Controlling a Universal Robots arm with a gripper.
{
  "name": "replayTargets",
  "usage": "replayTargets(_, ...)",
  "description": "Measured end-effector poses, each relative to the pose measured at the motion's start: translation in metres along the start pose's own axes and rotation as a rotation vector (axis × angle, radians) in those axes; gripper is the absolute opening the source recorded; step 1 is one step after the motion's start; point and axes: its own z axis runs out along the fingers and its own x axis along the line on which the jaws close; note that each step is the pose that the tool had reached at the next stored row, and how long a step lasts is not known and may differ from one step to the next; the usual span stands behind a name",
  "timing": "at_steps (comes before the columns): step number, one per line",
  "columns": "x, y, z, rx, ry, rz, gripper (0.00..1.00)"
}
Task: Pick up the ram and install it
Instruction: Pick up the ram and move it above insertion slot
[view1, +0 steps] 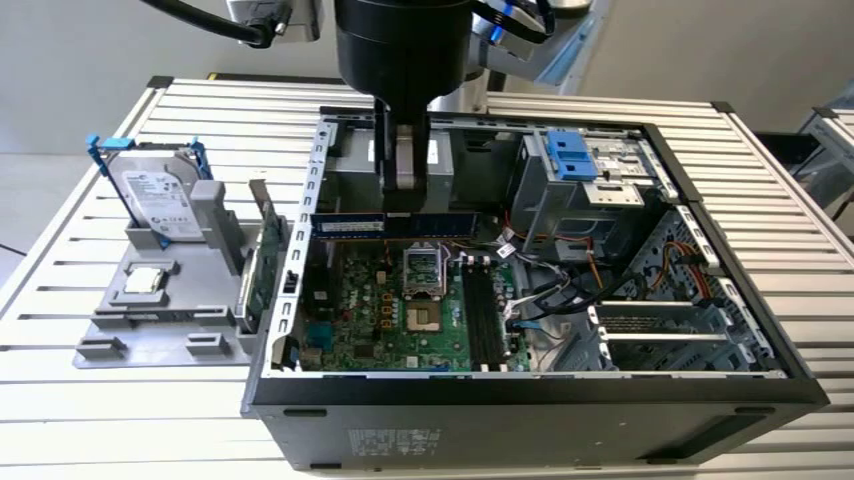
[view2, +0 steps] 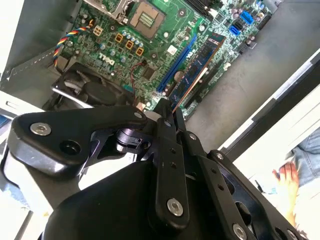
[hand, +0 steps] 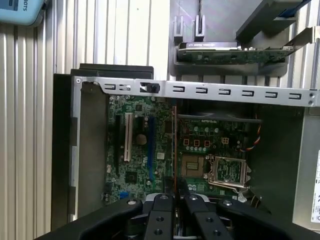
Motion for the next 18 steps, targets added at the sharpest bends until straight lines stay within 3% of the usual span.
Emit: replayTargets(18, 0.001, -0.0288, 0.0001, -0.0004, 0.0, 0.0, 0.0)
